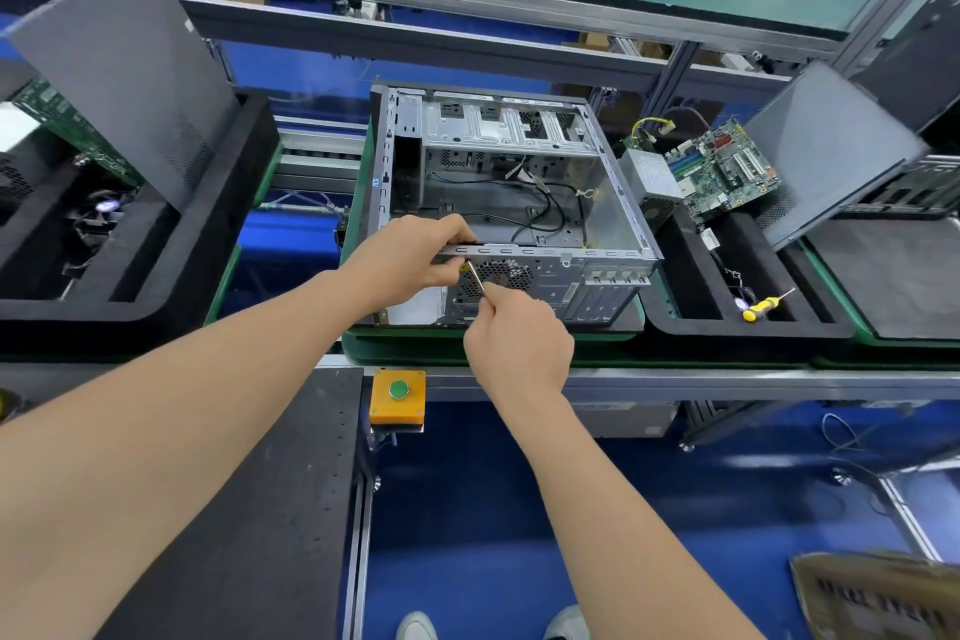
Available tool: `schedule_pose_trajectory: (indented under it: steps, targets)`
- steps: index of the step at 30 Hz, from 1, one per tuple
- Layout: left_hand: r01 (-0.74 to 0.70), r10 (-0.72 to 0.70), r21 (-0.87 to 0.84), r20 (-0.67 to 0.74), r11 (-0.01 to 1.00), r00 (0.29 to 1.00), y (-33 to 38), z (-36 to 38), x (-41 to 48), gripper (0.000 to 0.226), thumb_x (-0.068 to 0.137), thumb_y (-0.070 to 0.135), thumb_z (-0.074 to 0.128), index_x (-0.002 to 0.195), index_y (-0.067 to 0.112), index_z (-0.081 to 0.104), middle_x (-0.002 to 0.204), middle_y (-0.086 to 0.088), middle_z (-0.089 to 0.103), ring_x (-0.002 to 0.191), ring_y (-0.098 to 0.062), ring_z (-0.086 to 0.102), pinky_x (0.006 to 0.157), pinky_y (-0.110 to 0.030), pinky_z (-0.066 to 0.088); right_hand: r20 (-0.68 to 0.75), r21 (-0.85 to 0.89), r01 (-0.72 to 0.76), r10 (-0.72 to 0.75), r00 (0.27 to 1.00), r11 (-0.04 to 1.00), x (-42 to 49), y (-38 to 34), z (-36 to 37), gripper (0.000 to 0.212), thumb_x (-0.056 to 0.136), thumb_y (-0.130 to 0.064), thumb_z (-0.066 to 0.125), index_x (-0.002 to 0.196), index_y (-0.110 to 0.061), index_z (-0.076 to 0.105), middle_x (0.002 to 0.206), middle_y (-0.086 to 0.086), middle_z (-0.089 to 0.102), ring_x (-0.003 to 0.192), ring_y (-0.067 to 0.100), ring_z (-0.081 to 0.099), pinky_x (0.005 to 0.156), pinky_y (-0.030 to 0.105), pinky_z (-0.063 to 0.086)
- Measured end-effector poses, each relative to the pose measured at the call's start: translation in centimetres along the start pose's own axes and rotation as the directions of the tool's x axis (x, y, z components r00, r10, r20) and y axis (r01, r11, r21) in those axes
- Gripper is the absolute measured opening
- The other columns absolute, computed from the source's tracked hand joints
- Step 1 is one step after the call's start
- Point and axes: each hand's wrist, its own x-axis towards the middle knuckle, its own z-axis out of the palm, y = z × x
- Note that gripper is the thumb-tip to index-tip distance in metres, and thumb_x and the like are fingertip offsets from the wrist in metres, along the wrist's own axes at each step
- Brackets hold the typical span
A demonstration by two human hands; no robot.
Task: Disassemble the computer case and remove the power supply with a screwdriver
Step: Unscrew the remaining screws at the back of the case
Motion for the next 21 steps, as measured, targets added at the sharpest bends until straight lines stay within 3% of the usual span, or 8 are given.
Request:
schedule_pose_trajectory:
  steps: [3,6,8,9,12,16,19,21]
  targets:
    - [-0.002,0.002,0.028,0.004,1.000,1.000,0.0,0.1,0.0,0.029,0.096,0.027,0.061,0.124,0.025,0.056,0.100,0.004,0.072,0.084,-0.018,0.066,0.074,-0.044,0.057,0.186,0.355,-0.149,0.087,0.979,0.923,0.8,0.8,-0.8,0.024,0.101,-0.030,0.056,0.108,-0.033,0.079,0.068,-0.007,0.068,0.065,0.018,0.060,0.057,0.032,0.047]
    - [-0.015,0.014,0.061,0.007,0.998,1.000,0.0,-0.1,0.0,0.029,0.098,0.030,0.058,0.126,0.026,0.054,0.100,0.004,0.072,0.084,-0.019,0.065,0.073,-0.044,0.056,0.571,0.649,-0.547,0.137,0.810,0.528,1.8,1.4,-1.4,0.024,0.100,-0.025,0.060,0.111,-0.018,0.080,0.070,0.000,0.065,0.048,0.016,0.049,0.050,0.032,0.044]
    - [-0.018,0.018,0.067,0.013,0.998,1.000,-0.1,-0.1,0.0,0.029,0.098,0.031,0.057,0.127,0.027,0.053,0.101,0.004,0.072,0.084,-0.019,0.065,0.073,-0.045,0.056,0.750,0.624,-0.732,0.052,0.659,0.272,2.1,1.9,-1.7,0.031,0.102,-0.021,0.054,0.113,-0.004,0.078,0.071,0.002,0.058,0.050,0.015,0.039,0.049,0.029,0.038]
    - [-0.018,0.017,0.064,0.016,0.998,1.000,-0.1,-0.1,0.0,0.029,0.099,0.032,0.057,0.127,0.028,0.053,0.101,0.004,0.072,0.085,-0.019,0.065,0.073,-0.045,0.056,0.787,0.607,-0.768,-0.017,0.617,0.203,2.2,2.2,-1.8,0.035,0.104,-0.020,0.049,0.115,0.000,0.076,0.072,0.002,0.056,0.053,0.015,0.037,0.051,0.028,0.037]
    - [-0.024,0.023,0.061,0.011,0.998,1.000,-0.1,-0.1,-0.1,0.028,0.099,0.032,0.057,0.126,0.028,0.053,0.100,0.005,0.072,0.083,-0.018,0.064,0.071,-0.044,0.054,0.794,0.595,-0.800,-0.218,0.567,0.084,2.1,2.9,-2.1,0.030,0.106,-0.017,0.049,0.119,0.001,0.069,0.077,0.002,0.055,0.058,0.015,0.041,0.054,0.027,0.038]
    - [-0.045,0.046,0.066,-0.010,0.997,0.999,-0.2,0.0,-0.1,0.028,0.099,0.030,0.057,0.126,0.026,0.055,0.089,0.005,0.069,0.076,-0.017,0.061,0.064,-0.036,0.048,0.770,0.502,-0.850,-0.366,0.522,-0.156,1.8,3.2,-1.9,0.018,0.106,-0.022,0.052,0.108,-0.009,0.065,0.070,-0.001,0.053,0.045,0.009,0.046,0.041,0.021,0.039]
    - [-0.048,0.048,0.060,-0.006,0.997,0.999,-0.2,0.0,-0.1,0.026,0.099,0.031,0.056,0.125,0.027,0.055,0.088,0.006,0.068,0.077,-0.016,0.062,0.064,-0.036,0.050,0.722,0.448,-0.823,-0.402,0.563,-0.348,1.3,2.8,-1.2,0.015,0.100,-0.019,0.055,0.103,-0.007,0.064,0.064,-0.002,0.054,0.033,0.006,0.041,0.031,0.019,0.032]
    - [-0.045,0.045,0.057,-0.004,0.997,0.999,-0.2,0.0,-0.1,0.026,0.099,0.032,0.055,0.124,0.028,0.055,0.089,0.006,0.069,0.077,-0.016,0.062,0.065,-0.037,0.050,0.712,0.457,-0.788,-0.361,0.602,-0.413,1.2,2.5,-0.8,0.017,0.097,-0.015,0.055,0.105,-0.004,0.066,0.062,-0.002,0.053,0.030,0.008,0.037,0.030,0.021,0.028]
